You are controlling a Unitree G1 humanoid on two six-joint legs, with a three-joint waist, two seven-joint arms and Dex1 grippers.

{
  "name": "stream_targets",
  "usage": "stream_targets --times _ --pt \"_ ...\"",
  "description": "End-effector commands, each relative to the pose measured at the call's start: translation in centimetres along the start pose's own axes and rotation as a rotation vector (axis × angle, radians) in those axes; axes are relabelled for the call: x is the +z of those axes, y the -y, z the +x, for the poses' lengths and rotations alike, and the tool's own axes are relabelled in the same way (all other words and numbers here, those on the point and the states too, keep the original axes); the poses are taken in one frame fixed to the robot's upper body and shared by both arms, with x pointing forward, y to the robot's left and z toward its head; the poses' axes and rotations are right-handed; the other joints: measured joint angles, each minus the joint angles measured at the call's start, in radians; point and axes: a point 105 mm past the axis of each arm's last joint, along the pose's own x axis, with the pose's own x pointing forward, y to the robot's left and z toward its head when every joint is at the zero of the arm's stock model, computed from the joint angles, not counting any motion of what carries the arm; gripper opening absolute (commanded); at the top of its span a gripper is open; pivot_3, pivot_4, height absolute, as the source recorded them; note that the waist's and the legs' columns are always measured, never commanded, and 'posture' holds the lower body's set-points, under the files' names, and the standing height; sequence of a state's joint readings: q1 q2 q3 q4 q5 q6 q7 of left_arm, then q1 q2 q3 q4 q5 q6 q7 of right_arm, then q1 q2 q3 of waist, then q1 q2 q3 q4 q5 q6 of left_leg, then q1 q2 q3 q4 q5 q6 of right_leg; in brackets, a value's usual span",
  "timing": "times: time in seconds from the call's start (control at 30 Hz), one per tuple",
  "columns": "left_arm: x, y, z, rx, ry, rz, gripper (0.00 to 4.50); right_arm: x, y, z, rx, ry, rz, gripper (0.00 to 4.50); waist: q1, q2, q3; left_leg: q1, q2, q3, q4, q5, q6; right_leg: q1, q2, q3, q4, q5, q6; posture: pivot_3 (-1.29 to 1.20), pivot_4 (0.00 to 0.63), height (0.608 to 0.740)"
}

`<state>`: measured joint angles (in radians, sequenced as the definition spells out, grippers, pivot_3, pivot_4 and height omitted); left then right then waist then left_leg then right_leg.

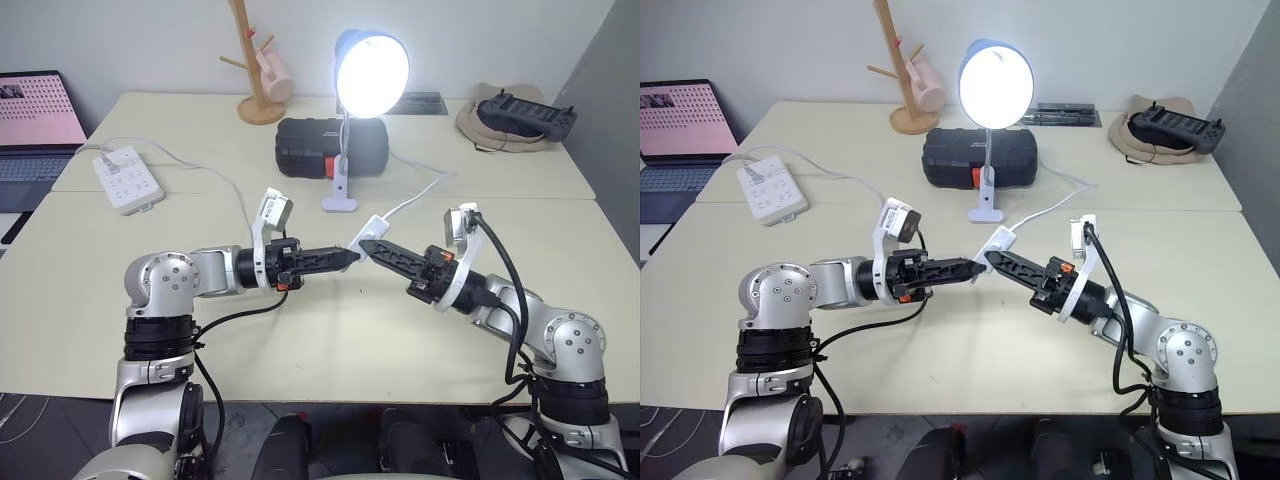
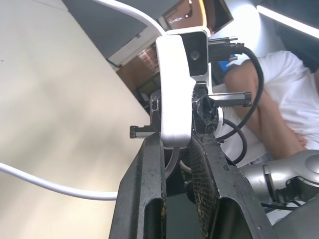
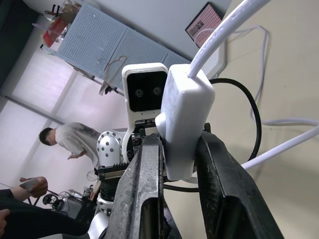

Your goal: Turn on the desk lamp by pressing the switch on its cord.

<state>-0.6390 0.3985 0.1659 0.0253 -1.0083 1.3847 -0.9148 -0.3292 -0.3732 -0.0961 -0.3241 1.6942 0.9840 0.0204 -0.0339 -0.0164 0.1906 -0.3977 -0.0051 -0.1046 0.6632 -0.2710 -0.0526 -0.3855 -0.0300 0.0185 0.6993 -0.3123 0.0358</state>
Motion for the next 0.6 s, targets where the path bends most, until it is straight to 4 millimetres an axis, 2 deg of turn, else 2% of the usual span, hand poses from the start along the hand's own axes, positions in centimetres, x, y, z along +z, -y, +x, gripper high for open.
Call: stream_targets --times 0.03,0.23,0.27,0.3,0.5,0.6 --pt "0.7 0.3 0.1 0.008 0.005 0.041 0.38 0.2 -1.1 0.3 0.038 0.002 -0.029 0.52 0.0 0.0 0.0 0.0 0.0 0.0 0.0 0.0 0.0 0.0 0.0 0.0 0.0 0.0 0.0 0.0 0.15 0.74" --pt "0.7 0.4 0.2 0.01 0.004 0.043 0.38 0.4 -0.9 0.2 0.025 0.006 -0.042 0.52 0.0 0.0 0.0 0.0 0.0 0.0 0.0 0.0 0.0 0.0 0.0 0.0 0.0 0.0 0.0 0.0 0.15 0.74" --pt "0.7 0.4 0.2 0.01 0.004 0.044 0.38 0.4 -1.0 0.2 0.03 0.006 -0.041 1.22 0.0 0.0 0.0 0.0 0.0 0.0 0.0 0.0 0.0 0.0 0.0 0.0 0.0 0.0 0.0 0.0 0.15 0.74" --pt "0.7 0.4 0.2 0.01 0.004 0.044 0.38 0.5 -1.0 0.2 0.035 0.006 -0.039 1.34 0.0 0.0 0.0 0.0 0.0 0.0 0.0 0.0 0.0 0.0 0.0 0.0 0.0 0.0 0.0 0.0 0.15 0.74" --pt "0.8 0.5 0.2 0.013 -0.001 0.054 0.38 0.5 -1.0 -0.3 0.033 -0.007 -0.045 2.67 0.0 0.0 0.0 0.0 0.0 0.0 0.0 0.0 0.0 0.0 0.0 0.0 -0.001 0.0 0.0 0.0 0.15 0.74" --pt "1.1 0.4 0.0 0.039 -0.017 0.102 0.38 0.4 -0.7 -1.3 0.007 -0.025 -0.058 3.39 0.001 0.0 0.0 0.0 0.0 0.0 0.0 0.0 0.0 0.0 0.0 0.0 -0.001 0.0 0.0 0.0 0.15 0.74"
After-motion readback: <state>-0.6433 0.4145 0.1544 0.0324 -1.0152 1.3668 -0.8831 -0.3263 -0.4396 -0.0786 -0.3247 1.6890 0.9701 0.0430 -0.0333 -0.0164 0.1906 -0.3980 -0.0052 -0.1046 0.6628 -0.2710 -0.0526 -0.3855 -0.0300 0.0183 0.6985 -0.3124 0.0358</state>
